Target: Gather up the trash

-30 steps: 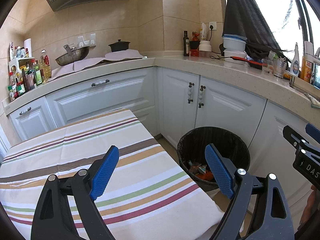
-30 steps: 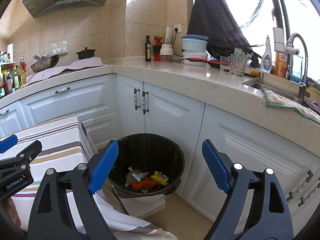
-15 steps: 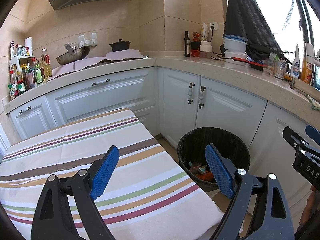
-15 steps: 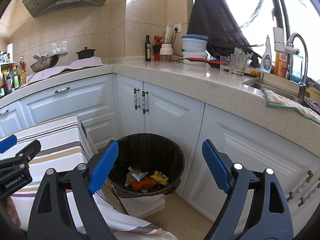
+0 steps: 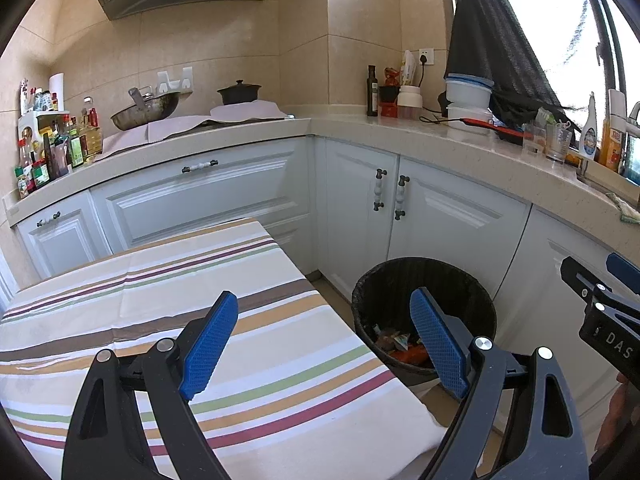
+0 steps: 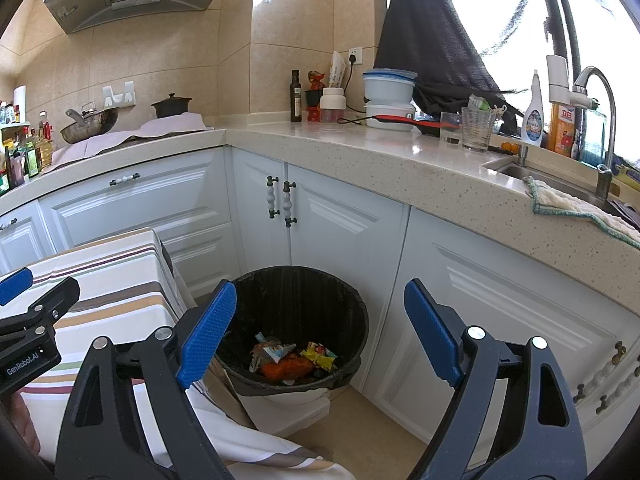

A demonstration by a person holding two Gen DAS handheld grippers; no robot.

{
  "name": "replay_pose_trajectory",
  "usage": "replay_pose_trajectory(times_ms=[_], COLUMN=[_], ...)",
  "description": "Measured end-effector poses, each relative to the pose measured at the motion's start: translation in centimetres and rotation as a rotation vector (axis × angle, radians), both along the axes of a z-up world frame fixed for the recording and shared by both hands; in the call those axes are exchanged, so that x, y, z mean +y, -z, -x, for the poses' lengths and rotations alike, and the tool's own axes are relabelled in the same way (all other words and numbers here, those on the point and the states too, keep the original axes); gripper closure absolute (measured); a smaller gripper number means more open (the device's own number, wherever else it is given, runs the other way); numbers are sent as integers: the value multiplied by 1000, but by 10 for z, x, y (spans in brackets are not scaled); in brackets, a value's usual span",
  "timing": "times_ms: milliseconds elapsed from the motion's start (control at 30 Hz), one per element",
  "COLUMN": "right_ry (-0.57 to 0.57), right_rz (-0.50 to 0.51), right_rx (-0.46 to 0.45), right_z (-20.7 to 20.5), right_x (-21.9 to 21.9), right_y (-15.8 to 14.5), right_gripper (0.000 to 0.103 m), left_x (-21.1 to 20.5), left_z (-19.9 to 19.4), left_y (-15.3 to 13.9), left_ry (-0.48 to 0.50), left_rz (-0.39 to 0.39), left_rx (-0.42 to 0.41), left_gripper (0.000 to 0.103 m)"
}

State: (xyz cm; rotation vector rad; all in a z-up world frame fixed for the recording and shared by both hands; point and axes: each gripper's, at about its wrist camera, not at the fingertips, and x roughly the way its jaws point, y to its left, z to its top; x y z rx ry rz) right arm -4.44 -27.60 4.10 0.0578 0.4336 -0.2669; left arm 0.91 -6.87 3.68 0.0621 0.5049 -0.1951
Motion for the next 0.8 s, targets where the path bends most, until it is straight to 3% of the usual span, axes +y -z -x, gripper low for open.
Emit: replay_pose_trajectory(times_ms=[800], right_ry=[-3], right_rz=[2], right_rx=[5], right_z=[0], right_x=[0], right_y=[1], right_gripper=[19], left_x=[-3], left_z=[-2], left_y=[4], left_ry=[-9], left_rz=[-22], left_rx=[1], left_gripper=[17])
